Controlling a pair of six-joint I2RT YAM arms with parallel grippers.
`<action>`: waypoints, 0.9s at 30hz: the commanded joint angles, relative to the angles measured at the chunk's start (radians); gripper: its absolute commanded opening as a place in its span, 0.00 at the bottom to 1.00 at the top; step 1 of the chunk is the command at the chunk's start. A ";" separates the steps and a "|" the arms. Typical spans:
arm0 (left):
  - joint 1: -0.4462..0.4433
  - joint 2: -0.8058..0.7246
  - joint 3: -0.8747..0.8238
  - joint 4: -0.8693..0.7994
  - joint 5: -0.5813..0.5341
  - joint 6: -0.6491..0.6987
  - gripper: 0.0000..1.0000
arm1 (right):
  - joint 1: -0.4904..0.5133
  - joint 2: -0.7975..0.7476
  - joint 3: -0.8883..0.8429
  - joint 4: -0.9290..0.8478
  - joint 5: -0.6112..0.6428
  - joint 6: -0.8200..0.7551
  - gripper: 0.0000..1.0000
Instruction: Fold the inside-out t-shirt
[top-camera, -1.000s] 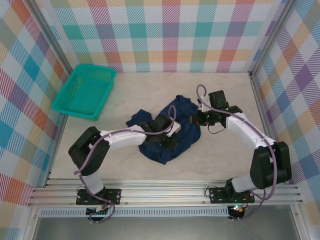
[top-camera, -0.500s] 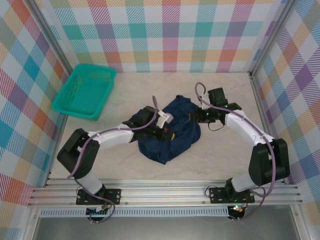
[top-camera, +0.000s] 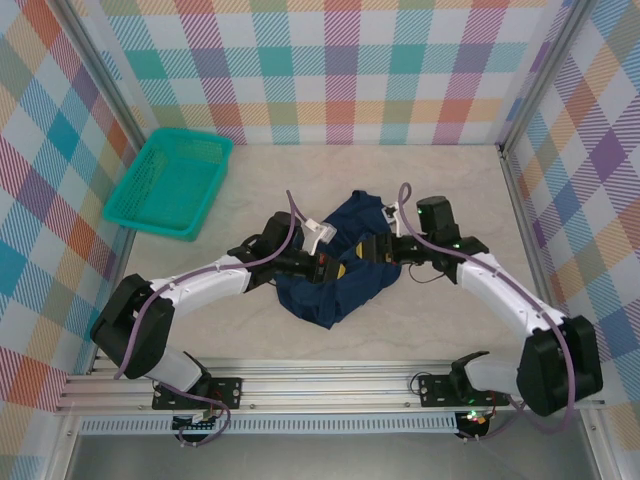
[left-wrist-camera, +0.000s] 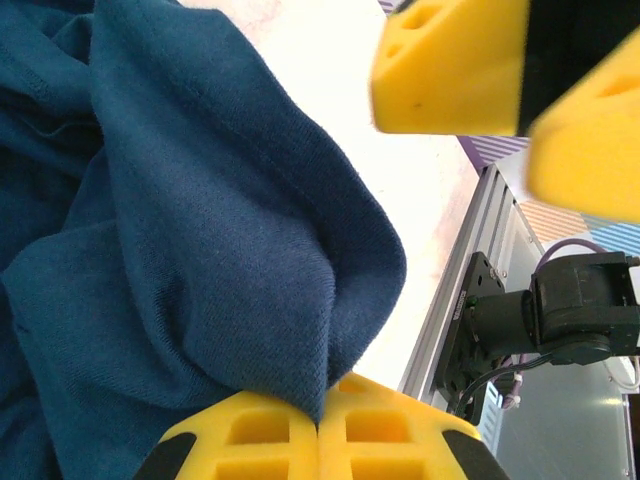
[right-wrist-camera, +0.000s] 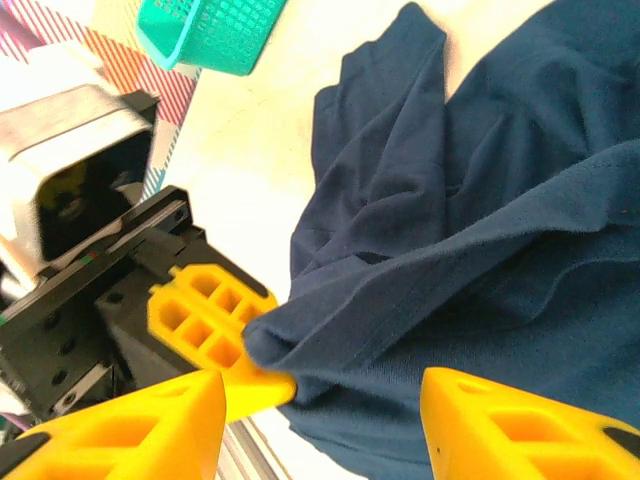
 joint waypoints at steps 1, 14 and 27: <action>0.004 -0.019 -0.008 -0.003 -0.001 0.016 0.00 | 0.028 0.051 0.036 0.080 -0.023 0.097 0.54; 0.005 -0.019 -0.014 -0.015 -0.016 0.025 0.00 | 0.066 0.076 0.036 0.056 0.052 0.119 0.19; 0.004 -0.043 -0.038 -0.046 -0.045 0.057 0.04 | 0.052 0.022 0.076 -0.038 0.094 0.063 0.00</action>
